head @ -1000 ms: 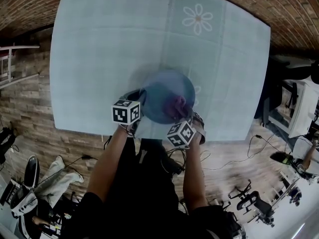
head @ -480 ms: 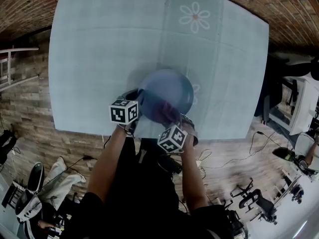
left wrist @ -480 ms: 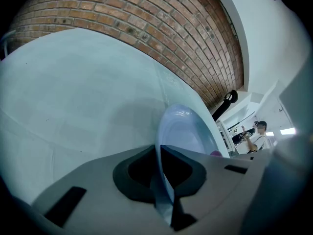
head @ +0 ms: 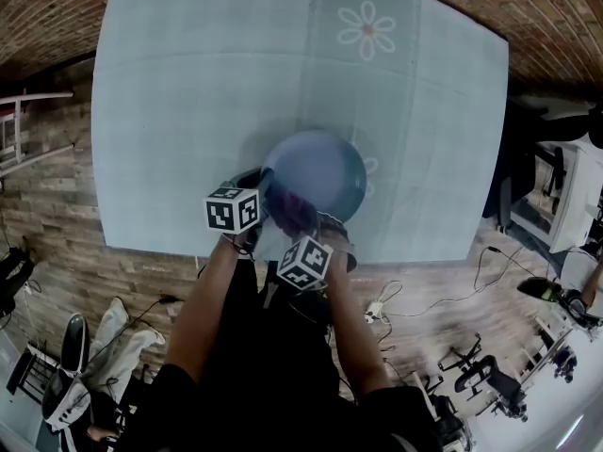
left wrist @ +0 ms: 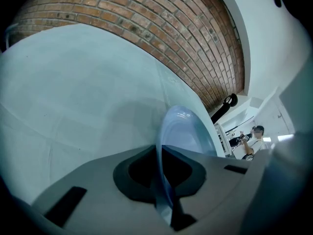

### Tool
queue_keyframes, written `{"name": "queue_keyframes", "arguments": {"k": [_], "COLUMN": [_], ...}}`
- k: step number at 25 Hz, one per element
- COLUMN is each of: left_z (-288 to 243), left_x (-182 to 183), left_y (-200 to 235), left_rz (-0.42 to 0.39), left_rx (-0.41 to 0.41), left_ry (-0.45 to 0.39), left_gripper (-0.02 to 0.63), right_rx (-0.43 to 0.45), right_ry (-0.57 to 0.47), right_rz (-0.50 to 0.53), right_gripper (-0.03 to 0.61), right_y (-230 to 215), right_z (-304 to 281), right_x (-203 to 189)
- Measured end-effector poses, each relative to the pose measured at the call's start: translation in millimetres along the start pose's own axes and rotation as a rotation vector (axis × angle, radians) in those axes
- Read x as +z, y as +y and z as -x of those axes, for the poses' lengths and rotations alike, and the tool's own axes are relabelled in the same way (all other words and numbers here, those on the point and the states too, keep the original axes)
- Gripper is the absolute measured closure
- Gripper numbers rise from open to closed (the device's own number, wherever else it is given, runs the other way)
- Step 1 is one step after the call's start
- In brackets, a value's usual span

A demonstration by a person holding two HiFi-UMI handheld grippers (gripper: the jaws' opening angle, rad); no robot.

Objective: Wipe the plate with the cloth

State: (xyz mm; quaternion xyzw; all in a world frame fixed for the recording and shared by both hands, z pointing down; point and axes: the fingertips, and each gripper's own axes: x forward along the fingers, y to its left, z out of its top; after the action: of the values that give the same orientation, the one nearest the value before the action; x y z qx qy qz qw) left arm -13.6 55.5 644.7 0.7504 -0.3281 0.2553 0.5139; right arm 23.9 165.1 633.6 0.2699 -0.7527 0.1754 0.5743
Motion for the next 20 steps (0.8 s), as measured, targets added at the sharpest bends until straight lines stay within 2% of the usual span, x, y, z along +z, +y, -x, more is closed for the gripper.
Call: {"name": "queue_keyframes", "arguments": {"k": [2,20], "left_z": [-1,-1], "left_x": [0,0], "left_y": [-1,-2], "left_rz": [0.018,0.012], "left_rx": [-0.009,-0.004], "left_ry": [0.002,0.005], "left_gripper": [0.563,0.563], "right_rx": [-0.004,-0.015], "right_ry": [-0.001,-0.039], "right_rz": [0.004,-0.002], "right_gripper": [0.502,0.499], "right_y": [-1,-20], "right_z": [-2,-17], "right_x": [4,42]}}
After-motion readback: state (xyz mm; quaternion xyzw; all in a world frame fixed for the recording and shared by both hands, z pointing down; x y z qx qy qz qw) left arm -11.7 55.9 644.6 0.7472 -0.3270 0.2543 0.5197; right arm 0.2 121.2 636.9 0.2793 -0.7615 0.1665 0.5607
